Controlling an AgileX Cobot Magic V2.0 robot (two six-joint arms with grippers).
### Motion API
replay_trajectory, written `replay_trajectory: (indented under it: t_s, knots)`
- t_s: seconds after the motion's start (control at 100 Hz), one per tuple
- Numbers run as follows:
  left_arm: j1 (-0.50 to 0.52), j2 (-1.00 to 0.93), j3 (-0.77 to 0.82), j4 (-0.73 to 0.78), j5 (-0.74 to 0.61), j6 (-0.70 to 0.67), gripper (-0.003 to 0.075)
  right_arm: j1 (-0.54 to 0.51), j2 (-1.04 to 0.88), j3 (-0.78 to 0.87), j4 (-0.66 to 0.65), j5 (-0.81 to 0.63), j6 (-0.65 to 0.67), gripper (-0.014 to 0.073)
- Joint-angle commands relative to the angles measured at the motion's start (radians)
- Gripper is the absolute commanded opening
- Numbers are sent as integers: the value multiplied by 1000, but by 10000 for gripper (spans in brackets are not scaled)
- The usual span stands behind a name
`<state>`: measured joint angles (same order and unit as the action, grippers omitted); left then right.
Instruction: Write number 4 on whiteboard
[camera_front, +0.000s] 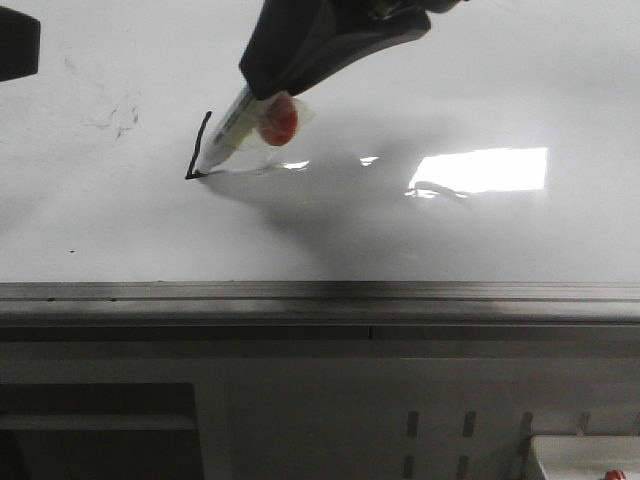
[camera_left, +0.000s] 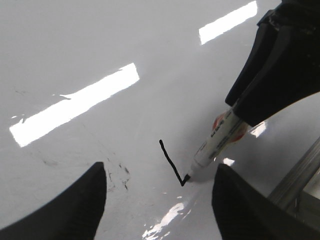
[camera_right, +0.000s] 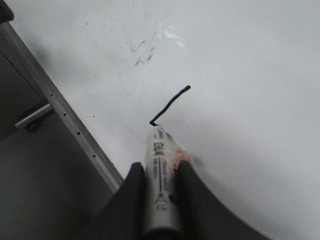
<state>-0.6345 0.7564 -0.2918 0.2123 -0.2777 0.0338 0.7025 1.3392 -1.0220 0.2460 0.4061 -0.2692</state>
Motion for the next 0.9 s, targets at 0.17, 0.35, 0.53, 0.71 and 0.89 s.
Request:
replay_trajectory:
  t_s: [0.17, 0.35, 0.53, 0.71, 0.89]
  knots:
    - [2, -6, -31, -15, -73, 4, 428, -89, -128, 49, -25, -5, -5, -64]
    - [2, -6, -31, -15, -73, 4, 428, -58, -133, 14, -1, 5, -5, -64]
    - [2, -6, -31, -15, -73, 4, 428, -7, -125, -78, -33, -10, -5, -64]
    - [2, -6, -31, -15, -73, 4, 428, -53, -60, -96, -51, -28, -5, -64]
    - [2, -6, -31, -15, -73, 4, 428, -44, -34, -64, -42, 60, -5, -64]
